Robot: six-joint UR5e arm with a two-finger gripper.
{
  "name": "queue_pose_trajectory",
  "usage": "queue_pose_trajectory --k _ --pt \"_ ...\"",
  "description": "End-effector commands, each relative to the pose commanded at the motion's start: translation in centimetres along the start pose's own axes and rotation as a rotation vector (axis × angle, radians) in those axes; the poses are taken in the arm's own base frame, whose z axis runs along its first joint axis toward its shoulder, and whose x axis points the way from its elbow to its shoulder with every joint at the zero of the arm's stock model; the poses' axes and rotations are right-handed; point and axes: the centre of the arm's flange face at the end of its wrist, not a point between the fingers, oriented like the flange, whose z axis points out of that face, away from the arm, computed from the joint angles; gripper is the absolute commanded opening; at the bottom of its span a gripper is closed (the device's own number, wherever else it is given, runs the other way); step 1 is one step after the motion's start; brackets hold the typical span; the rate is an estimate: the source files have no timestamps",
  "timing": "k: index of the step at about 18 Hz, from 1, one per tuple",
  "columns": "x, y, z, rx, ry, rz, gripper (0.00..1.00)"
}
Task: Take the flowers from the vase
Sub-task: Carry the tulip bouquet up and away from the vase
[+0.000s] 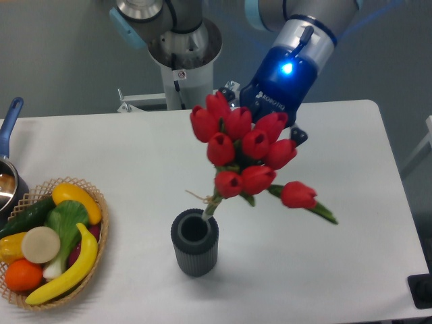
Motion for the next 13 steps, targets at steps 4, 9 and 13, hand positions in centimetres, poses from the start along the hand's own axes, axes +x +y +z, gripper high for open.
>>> queue_pose_trajectory --k 4,9,13 --pt "-1.6 0.1 -2.8 0.004 -0.062 -0.006 0.41" --pt "-4.5 1.2 -6.9 0.009 -0.146 0.033 0.41" --pt "-5.8 2.4 -7.9 0.002 -0.167 0.053 0.41"
